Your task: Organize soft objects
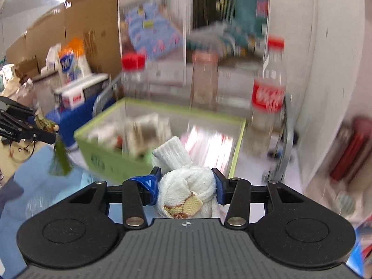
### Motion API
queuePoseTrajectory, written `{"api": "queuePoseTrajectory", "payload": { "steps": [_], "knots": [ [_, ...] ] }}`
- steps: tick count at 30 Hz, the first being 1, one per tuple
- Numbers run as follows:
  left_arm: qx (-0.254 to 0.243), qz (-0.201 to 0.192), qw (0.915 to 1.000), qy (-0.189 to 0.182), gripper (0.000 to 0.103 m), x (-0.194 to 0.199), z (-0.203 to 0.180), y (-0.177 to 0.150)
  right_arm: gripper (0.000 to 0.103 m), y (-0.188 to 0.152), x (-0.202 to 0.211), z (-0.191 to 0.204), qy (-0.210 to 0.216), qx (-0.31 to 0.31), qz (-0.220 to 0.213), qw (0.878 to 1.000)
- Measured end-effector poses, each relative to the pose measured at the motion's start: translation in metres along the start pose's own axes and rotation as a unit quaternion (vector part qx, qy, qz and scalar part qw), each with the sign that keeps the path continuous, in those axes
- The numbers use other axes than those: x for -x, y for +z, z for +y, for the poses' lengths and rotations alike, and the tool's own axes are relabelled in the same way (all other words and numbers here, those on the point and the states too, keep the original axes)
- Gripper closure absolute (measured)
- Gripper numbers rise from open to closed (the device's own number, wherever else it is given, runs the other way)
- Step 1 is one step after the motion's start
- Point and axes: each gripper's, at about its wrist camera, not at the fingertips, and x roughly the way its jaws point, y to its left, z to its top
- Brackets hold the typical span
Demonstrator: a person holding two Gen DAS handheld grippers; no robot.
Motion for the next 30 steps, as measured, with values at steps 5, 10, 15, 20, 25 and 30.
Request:
{"api": "queuePoseTrajectory", "payload": {
  "steps": [5, 10, 15, 20, 25, 30],
  "knots": [
    [0.01, -0.028, 0.9994, -0.017, 0.066, -0.041, -0.012, 0.061, 0.072, 0.052, -0.029, -0.01, -0.008, 0.01, -0.026, 1.0],
    [0.019, 0.007, 0.9993, -0.032, 0.066, -0.101, -0.02, 0.062, 0.072, 0.057, -0.085, -0.009, -0.006, 0.03, 0.01, 0.999],
    [0.013, 0.022, 0.9997, 0.004, 0.025, -0.135, -0.022, 0.048, 0.068, 0.041, -0.12, -0.012, 0.005, 0.011, 0.038, 0.999],
    [0.018, 0.004, 0.9994, 0.029, 0.024, -0.129, -0.016, 0.043, 0.061, 0.04, -0.116, -0.007, -0.015, 0.011, 0.032, 0.999],
    [0.021, -0.008, 0.9993, 0.03, 0.024, -0.112, -0.017, 0.039, 0.056, 0.043, -0.108, -0.013, -0.017, -0.018, 0.007, 1.0],
    [0.008, -0.023, 0.9991, 0.033, 0.021, -0.083, -0.027, 0.033, 0.049, 0.039, -0.098, -0.006, -0.021, -0.022, 0.02, 0.999]
  ]
}}
